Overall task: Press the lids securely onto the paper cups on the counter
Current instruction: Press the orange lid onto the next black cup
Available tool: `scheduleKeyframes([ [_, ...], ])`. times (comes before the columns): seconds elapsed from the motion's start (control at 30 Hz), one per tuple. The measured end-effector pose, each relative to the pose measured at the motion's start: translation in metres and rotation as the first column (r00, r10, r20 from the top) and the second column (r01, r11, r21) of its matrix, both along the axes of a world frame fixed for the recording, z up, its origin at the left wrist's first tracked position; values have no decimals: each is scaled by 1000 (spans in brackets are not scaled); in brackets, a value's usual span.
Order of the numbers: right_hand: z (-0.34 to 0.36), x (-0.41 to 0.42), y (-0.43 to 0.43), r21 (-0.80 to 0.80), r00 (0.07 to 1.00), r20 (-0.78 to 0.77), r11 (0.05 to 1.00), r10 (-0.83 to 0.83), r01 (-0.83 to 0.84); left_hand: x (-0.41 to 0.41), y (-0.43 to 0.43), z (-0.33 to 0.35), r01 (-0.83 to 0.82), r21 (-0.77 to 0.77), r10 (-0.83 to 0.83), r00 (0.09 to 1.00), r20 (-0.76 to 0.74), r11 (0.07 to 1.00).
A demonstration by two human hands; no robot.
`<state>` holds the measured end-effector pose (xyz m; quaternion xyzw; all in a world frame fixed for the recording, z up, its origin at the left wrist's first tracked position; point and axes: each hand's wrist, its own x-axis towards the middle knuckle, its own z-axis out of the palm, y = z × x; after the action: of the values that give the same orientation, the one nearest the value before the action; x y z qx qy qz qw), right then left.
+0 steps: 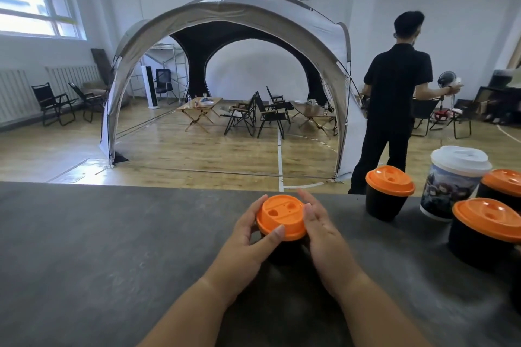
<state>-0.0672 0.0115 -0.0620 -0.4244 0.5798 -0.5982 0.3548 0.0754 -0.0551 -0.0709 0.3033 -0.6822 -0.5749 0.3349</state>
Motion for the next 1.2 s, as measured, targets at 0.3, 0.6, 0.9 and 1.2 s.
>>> scheduleKeyframes([
  [0.3, -5, 2, 1, -42, 984, -176, 999, -32, 25, -3, 3, -1, -1, -72, 2, 1000, 25, 997],
  [0.6, 6, 4, 7, 47, 973, -218, 997, 77, -69, -1, 7, 7, -10, -31, 11, 999, 38, 999],
  [0.9, 31, 58, -32, -137, 939, 287, 978, 189, -155, 60, -30, 44, -23, -139, 28, 999, 33, 990],
  [1.2, 45, 226, -144, 17, 630, 726, 910, 274, -415, 227, -121, 65, -269, -9, 264, 948, -178, 963],
])
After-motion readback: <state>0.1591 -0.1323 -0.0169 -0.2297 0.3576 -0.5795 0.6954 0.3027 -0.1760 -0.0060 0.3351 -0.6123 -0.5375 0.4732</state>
